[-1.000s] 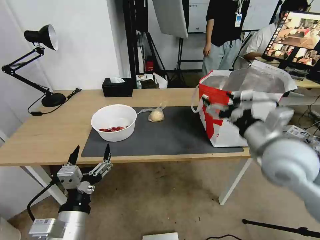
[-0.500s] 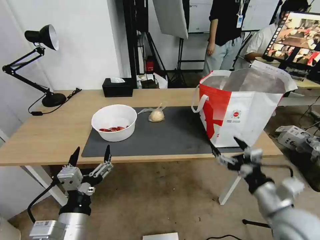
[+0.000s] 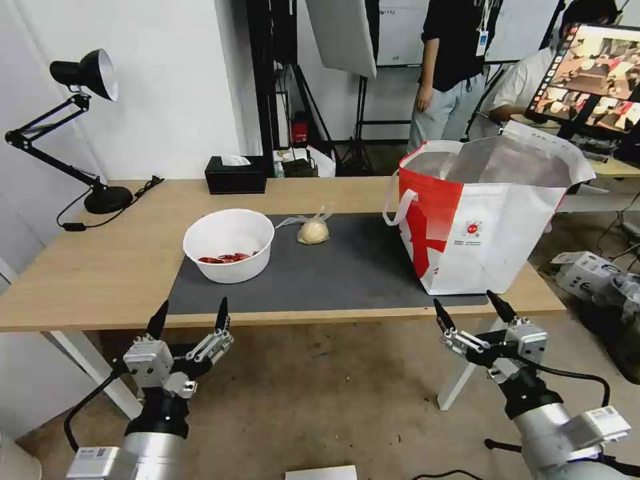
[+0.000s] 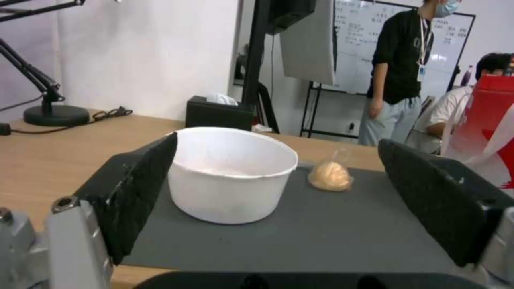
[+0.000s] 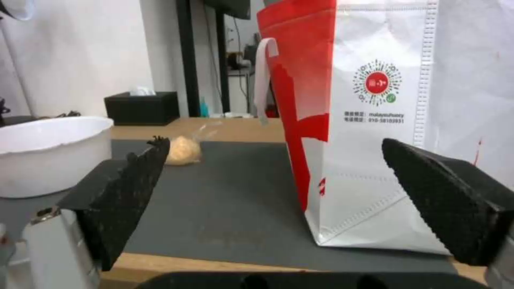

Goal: Pick up the trash from the table and place it into the takeout bag.

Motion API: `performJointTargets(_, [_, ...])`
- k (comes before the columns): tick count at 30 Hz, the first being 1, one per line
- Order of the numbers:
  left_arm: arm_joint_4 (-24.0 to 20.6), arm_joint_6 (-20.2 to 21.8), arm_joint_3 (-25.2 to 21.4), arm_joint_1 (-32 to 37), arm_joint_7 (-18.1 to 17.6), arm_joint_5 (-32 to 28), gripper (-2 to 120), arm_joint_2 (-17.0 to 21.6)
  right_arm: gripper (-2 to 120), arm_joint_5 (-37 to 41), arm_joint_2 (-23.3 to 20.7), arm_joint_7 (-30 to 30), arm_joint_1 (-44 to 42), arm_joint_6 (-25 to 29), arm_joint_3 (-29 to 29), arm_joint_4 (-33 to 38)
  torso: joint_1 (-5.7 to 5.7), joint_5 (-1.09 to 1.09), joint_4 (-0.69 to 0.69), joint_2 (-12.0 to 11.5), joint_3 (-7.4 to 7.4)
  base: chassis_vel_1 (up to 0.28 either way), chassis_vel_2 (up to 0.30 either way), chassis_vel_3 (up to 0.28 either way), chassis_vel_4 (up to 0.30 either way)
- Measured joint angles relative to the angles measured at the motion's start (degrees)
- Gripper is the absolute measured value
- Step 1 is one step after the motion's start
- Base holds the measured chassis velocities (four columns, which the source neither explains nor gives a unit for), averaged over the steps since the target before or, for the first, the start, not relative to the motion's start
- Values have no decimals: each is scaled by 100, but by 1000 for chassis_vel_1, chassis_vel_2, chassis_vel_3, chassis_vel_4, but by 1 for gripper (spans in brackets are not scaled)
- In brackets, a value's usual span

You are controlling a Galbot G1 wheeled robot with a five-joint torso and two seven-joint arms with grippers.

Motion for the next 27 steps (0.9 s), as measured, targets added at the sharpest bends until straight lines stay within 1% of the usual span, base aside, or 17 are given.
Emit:
performJointTargets(3, [0, -7, -7, 3, 0, 9, 100, -7, 100, 26, 7, 43, 76, -34, -21, -5, 0, 0, -1, 0, 0, 0, 0, 0, 0])
performJointTargets(7, [0, -41, -21, 12, 2, 21, 100, -7, 100, 144, -121, 155, 286, -203, -79, -38, 0, 0, -2, 0, 0, 0, 0, 0, 0])
performJointTargets(9, [0, -60, -25, 13, 4, 45, 100, -7, 100, 353, -430, 403, 755, -411, -331, -173, 0, 0, -1, -1, 0, 0, 0, 0, 0])
performJointTargets(10, [0, -60, -25, 13, 4, 45, 100, -7, 100, 353, -430, 403, 755, -411, -331, -173, 0, 0, -1, -1, 0, 0, 0, 0, 0])
performJointTargets(11, [0, -73, -25, 17, 6, 64, 100, -9, 100, 440, -528, 457, 900, -480, -417, -213, 0, 0, -1, -1, 0, 0, 0, 0, 0])
performJointTargets(12, [0, -95, -25, 37, 10, 100, 100, -12, 100, 608, -700, 544, 1193, -605, -574, -292, 0, 2, -3, -1, 1, 0, 0, 0, 0])
performJointTargets(14, [0, -152, -25, 105, 14, 161, 100, -16, 100, 952, -1026, 630, 1863, -829, -932, -470, 1, 2, 0, -1, 1, 0, 0, 0, 0])
performJointTargets(15, [0, -152, -25, 105, 14, 161, 100, -16, 100, 952, -1026, 630, 1863, -829, -932, -470, 1, 2, 0, -1, 1, 0, 0, 0, 0])
performJointTargets(17, [0, -212, -38, 178, 14, 224, 100, -24, 100, 1295, -1346, 625, 2697, -1015, -1447, -750, 1, 0, 0, -1, 1, 0, 0, 0, 0])
performJointTargets(18, [0, -216, -44, 187, 15, 228, 100, -24, 100, 1398, -1413, 608, 2945, -1067, -1622, -865, 1, 1, 1, -1, 1, 0, 0, 0, 0])
performJointTargets(19, [0, -216, -44, 187, 15, 228, 100, -24, 100, 1398, -1413, 608, 2945, -1067, -1622, -865, 1, 1, 1, -1, 1, 0, 0, 0, 0])
performJointTargets(21, [0, -221, -51, 242, 14, 247, 100, -24, 100, 1698, -1543, 575, 3778, -1194, -2192, -1296, 1, 1, -2, -1, 1, 0, 0, 0, 0])
performJointTargets(22, [0, -223, -50, 266, 16, 258, 100, -24, 100, 1829, -1564, 592, 4275, -1228, -2479, -1567, 1, 1, 0, -2, 1, 0, 0, 0, 0])
performJointTargets(23, [0, -223, -50, 266, 16, 258, 100, -24, 100, 1829, -1564, 592, 4275, -1228, -2479, -1567, 1, 1, 0, -2, 1, 0, 0, 0, 0])
performJointTargets(25, [0, -233, -51, 306, 15, 280, 100, -24, 100, 2015, -1511, 650, 5253, -1283, -3073, -2145, 2, 0, 1, -2, 2, 0, 0, 0, 0])
performJointTargets(26, [0, -233, -51, 306, 15, 280, 100, -24, 100, 2015, -1511, 650, 5253, -1283, -3073, -2145, 2, 0, 1, -2, 2, 0, 0, 0, 0])
performJointTargets(27, [0, -233, -50, 315, 15, 289, 100, -23, 100, 2053, -1443, 673, 5642, -1294, -3357, -2412, 2, -1, -1, -2, 2, 0, 0, 0, 0])
